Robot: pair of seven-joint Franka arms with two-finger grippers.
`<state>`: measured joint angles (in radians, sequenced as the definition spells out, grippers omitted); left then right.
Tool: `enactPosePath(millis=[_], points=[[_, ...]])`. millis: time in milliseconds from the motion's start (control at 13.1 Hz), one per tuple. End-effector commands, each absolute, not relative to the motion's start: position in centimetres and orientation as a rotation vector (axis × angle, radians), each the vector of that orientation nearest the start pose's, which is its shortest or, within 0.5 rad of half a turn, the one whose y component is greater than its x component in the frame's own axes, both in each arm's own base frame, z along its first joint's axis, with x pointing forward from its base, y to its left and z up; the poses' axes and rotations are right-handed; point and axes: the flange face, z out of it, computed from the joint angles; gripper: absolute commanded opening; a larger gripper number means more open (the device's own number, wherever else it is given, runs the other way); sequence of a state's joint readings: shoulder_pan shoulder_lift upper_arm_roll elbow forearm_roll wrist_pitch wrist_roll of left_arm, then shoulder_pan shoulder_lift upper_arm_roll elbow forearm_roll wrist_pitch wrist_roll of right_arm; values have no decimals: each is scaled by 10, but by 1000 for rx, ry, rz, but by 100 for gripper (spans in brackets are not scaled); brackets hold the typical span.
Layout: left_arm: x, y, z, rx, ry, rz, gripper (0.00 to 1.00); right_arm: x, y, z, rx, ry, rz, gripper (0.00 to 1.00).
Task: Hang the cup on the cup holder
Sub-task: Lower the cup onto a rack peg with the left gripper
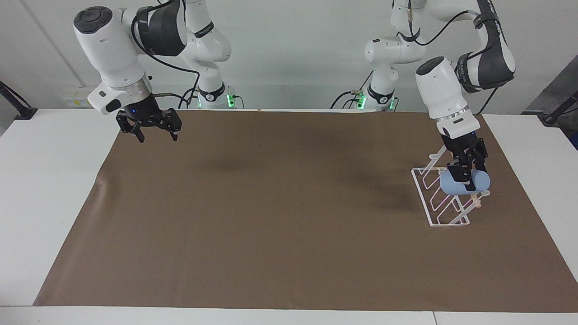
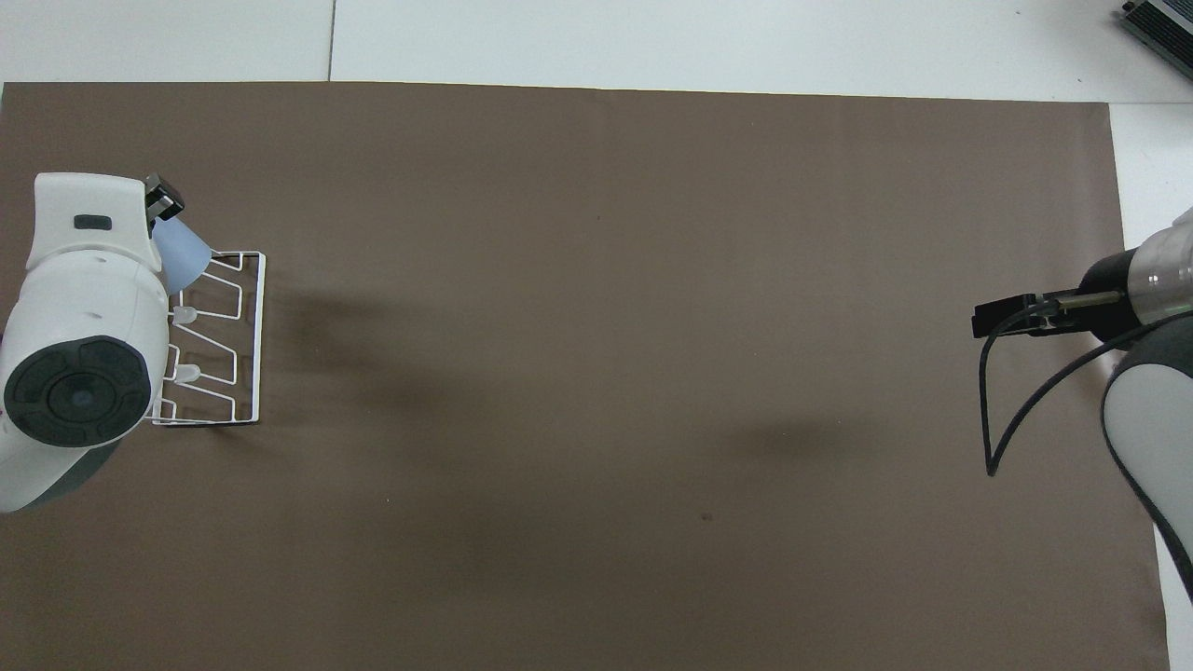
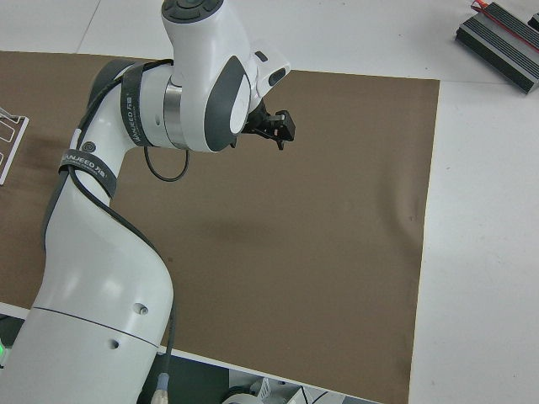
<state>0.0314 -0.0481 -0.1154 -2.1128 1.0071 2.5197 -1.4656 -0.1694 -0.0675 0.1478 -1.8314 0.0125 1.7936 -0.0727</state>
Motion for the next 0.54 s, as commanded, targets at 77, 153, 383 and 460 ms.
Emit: enactPosePath(millis=[77, 153, 383, 460], points=[[580, -54, 491, -2491, -873, -1208, 0, 545, -8, 559, -3152, -69, -61, 100], [581, -55, 492, -2494, -871, -1214, 0, 545, -9, 559, -3151, -67, -61, 100], [582, -56, 484, -2524, -858, -1219, 0, 545, -8, 559, -3152, -69, -61, 100], [585, -54, 479, -2539, -857, -1220, 0, 545, -8, 559, -3152, -69, -61, 100]])
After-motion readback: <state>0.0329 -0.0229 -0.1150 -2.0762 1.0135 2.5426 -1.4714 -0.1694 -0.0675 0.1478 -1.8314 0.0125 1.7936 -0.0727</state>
